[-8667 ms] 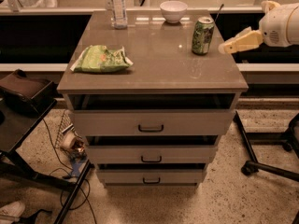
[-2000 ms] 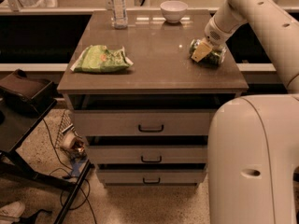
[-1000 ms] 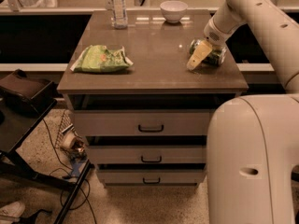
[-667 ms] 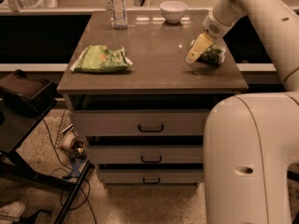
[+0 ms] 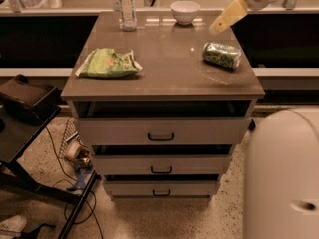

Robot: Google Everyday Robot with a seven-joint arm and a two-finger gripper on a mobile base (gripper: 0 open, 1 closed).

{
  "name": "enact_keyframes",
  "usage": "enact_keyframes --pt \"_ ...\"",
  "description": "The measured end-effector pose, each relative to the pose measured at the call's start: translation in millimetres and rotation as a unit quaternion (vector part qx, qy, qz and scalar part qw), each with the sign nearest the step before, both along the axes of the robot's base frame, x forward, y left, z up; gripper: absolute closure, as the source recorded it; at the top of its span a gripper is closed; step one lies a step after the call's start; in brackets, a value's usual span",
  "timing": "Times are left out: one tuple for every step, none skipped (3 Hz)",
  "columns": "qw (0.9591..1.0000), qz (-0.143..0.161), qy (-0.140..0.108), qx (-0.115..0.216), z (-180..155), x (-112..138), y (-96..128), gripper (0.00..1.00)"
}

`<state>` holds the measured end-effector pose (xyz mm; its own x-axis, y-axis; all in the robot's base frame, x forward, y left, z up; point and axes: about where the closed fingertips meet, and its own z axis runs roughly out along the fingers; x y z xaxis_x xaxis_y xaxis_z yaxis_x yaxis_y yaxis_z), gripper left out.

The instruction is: Knock green can over

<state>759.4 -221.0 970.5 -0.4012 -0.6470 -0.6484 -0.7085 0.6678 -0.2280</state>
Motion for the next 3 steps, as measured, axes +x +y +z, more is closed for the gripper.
enact_keyframes --pt "0.9921 -0.057 -0.066 0.090 42.3 -24.0 -57.9 0.00" --pt "0.9759 -0.103 -0.121 0.149 73.3 -68.7 -98.7 0.00" --pt "0.9526 -0.132 -0.205 0.182 117.3 -136.8 -111.6 0.00"
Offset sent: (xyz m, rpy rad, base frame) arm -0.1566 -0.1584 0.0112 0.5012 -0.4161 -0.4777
